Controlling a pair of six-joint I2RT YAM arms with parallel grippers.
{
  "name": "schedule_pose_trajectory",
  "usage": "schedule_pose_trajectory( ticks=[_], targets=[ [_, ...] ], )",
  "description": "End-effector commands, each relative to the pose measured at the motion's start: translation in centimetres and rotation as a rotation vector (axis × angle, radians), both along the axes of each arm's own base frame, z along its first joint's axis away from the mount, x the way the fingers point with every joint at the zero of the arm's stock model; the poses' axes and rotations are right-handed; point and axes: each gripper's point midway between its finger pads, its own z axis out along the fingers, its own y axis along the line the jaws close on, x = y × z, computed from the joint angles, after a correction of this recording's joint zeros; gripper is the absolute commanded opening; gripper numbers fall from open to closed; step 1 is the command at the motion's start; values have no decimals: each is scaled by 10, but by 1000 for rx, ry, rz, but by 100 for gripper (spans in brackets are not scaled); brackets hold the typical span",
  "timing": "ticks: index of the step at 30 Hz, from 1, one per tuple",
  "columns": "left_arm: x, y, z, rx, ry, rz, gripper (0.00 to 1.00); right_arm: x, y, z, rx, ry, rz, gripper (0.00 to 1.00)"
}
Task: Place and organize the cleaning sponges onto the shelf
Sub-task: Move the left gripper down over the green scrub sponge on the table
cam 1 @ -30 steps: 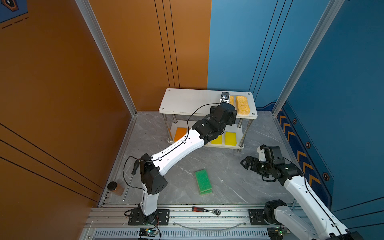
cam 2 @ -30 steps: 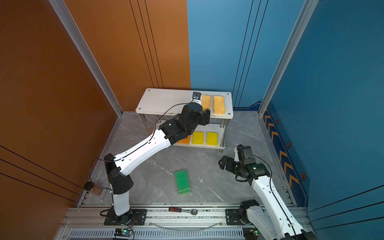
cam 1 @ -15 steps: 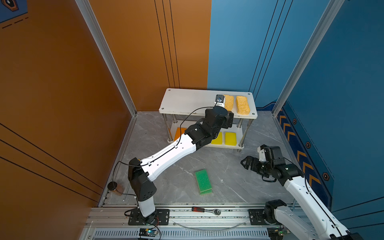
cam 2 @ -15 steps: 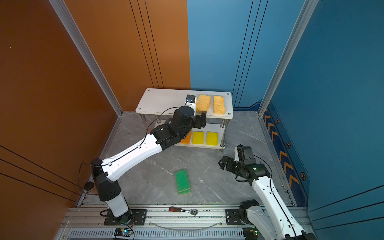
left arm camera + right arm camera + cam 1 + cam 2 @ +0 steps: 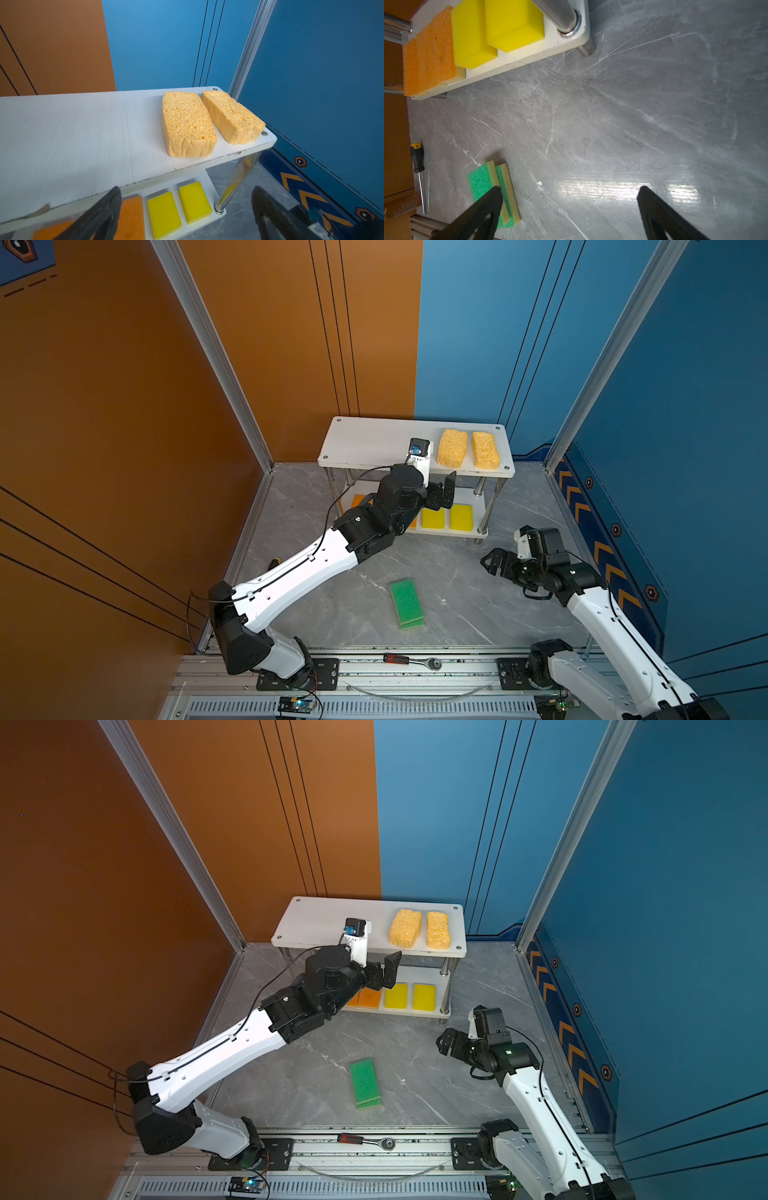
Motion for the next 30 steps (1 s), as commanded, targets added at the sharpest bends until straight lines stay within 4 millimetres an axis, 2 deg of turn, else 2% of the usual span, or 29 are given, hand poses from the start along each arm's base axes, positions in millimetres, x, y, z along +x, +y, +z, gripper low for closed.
schedule_pose_trajectory(
  ticks=[1,3,6,9,14,20,22,30],
  targets=[
    [-17,2,-3,-6,-8,-49,98,5,3,13,22,-21,1,100],
    [-25,7,-13,4,3,-51,98,6,5,14,25,-23,2,100],
    [-31,19,-37,18,43,-27,98,8,6,15,24,-20,0,100],
    [-34,29,-71,41,112,2,98,10,10,14,30,-14,-4,100],
    [-40,48,-139,105,277,81,98,13,23,12,28,-10,16,100],
    [-53,53,-197,176,442,76,98,14,42,-3,-9,26,58,100],
    [-61,57,-224,206,498,67,98,15,51,-7,-22,32,79,100],
    [-81,69,-272,240,615,89,98,17,80,-22,-59,40,144,100]
  ],
)
